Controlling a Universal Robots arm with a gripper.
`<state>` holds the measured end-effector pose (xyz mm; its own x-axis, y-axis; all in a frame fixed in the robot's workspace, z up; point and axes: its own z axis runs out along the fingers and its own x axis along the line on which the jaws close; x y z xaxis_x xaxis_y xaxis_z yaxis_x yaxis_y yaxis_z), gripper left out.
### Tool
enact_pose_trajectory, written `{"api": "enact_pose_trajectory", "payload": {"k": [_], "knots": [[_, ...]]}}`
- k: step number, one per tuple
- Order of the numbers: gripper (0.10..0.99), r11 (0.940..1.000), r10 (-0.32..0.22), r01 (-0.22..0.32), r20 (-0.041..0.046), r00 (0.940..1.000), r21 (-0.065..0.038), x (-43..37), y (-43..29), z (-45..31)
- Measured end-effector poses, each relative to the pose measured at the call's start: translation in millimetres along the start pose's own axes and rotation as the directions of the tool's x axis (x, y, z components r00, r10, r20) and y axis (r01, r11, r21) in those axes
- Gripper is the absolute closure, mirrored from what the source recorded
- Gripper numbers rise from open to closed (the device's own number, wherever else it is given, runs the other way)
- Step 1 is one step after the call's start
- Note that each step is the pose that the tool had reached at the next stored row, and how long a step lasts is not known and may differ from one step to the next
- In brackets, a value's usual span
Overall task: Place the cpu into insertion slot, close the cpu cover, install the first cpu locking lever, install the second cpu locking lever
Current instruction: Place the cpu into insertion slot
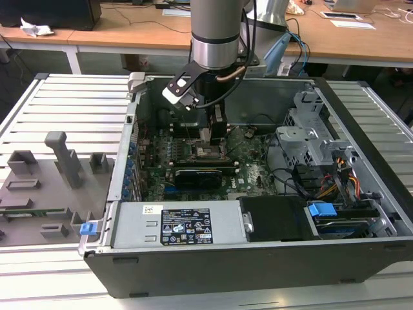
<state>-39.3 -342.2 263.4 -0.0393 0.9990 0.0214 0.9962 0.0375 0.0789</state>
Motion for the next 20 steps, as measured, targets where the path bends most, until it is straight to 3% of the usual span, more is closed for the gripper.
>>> {"api": "enact_pose_trajectory", "payload": {"k": [12, 20], "knots": [[0.545, 1.0, 0.0, 0.0, 0.0, 1.0, 0.0, 0.3, -0.5, 5.8], [0.545, 1.0, 0.0, 0.0, -0.0001, 1.0, 0.0, 8.6, -1.9, 19.4]]}}
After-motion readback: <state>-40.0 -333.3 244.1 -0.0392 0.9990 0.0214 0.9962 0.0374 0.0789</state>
